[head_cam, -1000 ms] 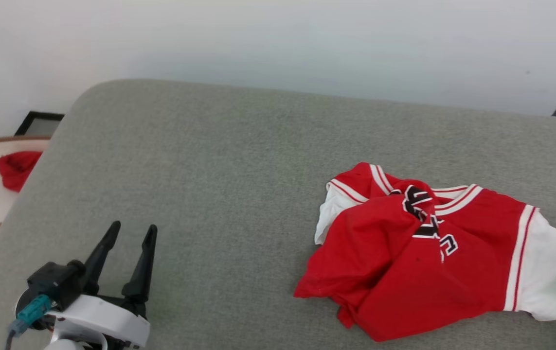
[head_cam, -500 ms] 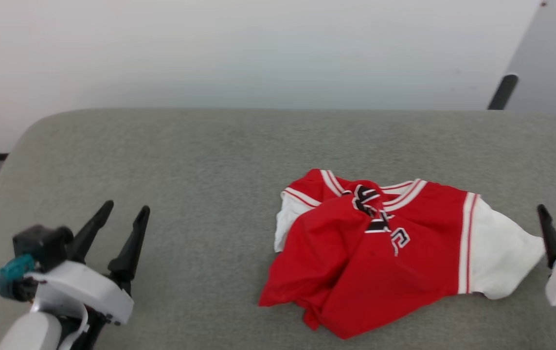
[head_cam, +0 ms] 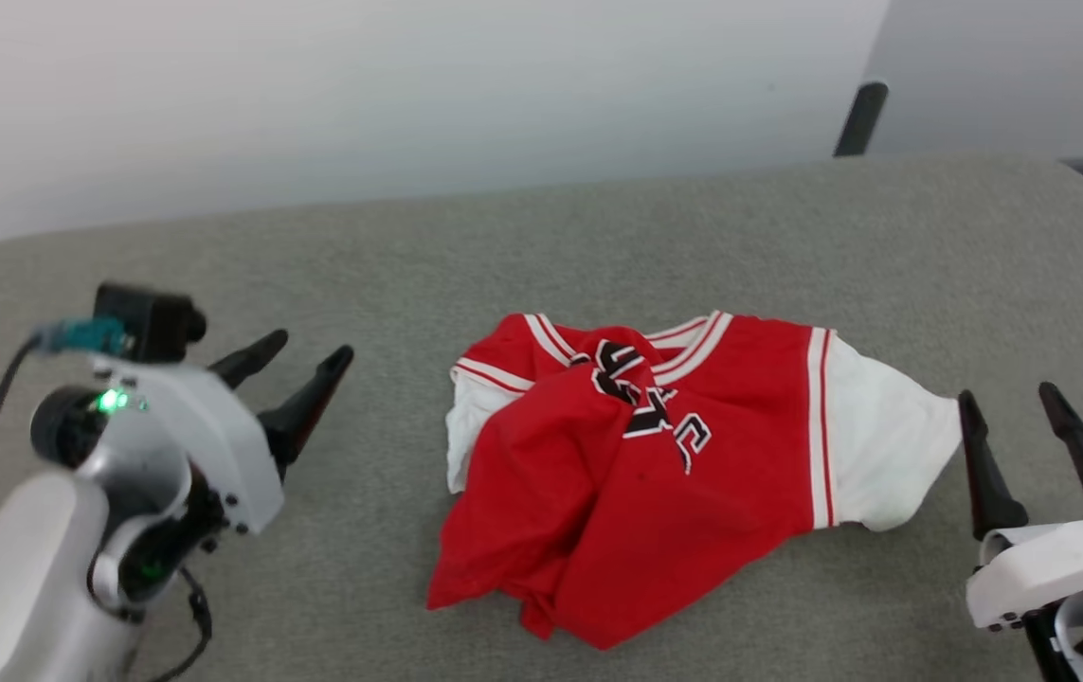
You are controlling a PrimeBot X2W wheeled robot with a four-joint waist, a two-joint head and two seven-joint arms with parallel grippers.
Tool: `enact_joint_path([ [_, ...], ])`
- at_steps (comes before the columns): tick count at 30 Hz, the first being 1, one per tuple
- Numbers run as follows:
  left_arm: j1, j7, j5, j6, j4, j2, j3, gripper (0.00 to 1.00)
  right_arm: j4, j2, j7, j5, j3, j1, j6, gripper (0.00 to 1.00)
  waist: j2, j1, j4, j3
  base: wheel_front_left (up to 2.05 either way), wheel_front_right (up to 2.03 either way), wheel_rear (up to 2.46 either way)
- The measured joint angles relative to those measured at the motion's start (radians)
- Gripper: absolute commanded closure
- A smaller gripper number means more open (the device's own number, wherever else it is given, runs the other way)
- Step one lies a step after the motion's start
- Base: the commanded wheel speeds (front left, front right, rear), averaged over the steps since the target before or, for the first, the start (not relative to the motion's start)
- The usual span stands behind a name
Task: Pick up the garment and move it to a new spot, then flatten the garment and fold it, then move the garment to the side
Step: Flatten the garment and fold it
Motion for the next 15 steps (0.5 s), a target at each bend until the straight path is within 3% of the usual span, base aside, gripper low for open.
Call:
enact_joint_path([
  [9,-0.139,0.261,-0.084,0.011,0.082,-0.012,-0.063,0.0,0.009,0.042,-0.078,0.004,0.03,-0.001,0.0,0.0,0.0,0.0,-0.065,0.072,0.0,0.0,0.0],
  [15,-0.193,0.374,-0.097,0.029,0.137,-0.016,-0.103,0.0,0.034,0.054,-0.11,0.011,0.034,-0.016,0.0,0.0,0.0,0.0,-0.104,0.12,0.0,0.0,0.0],
])
